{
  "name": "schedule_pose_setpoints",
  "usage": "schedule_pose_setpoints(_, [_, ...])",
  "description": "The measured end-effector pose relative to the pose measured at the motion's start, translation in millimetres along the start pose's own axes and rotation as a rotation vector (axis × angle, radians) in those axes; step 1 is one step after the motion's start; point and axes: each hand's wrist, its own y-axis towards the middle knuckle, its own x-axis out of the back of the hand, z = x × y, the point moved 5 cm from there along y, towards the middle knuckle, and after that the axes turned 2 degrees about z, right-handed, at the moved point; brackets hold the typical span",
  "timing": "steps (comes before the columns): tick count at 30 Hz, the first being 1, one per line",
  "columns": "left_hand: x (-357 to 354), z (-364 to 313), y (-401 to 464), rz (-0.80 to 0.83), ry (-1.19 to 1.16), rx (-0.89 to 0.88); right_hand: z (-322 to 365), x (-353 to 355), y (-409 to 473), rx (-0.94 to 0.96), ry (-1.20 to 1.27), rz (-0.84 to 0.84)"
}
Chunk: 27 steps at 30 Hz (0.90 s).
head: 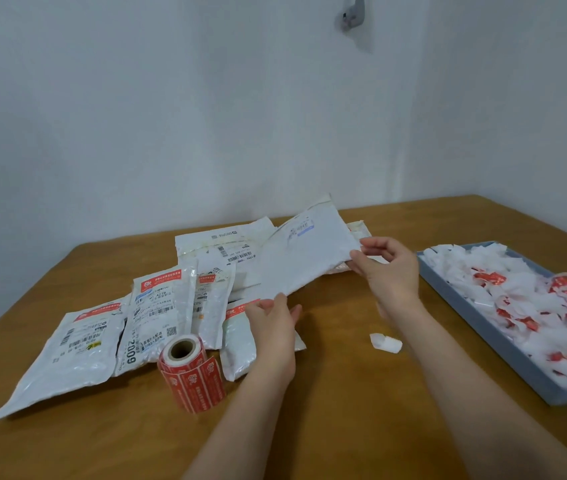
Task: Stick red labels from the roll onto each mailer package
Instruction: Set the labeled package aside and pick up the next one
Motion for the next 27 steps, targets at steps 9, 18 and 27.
schedule_pose_setpoints(9, [25.2, -9.8, -24.5, -0.061, 0.097, -0.062, 8.3, 57.4, -26.3, -0.161, 0.263, 0.141])
schedule_pose_setpoints(18, [29.5, -6.2, -56.0, 0.378, -0.002, 0.074, -16.9, 88.6, -76.5, -0.542, 0.509, 0.373])
schedule_pose_setpoints(27, [54.1, 2.4, -74.2, 0.481, 0.141, 0.07, -25.7, 98.6, -78.4, -0.524, 0.356, 0.507])
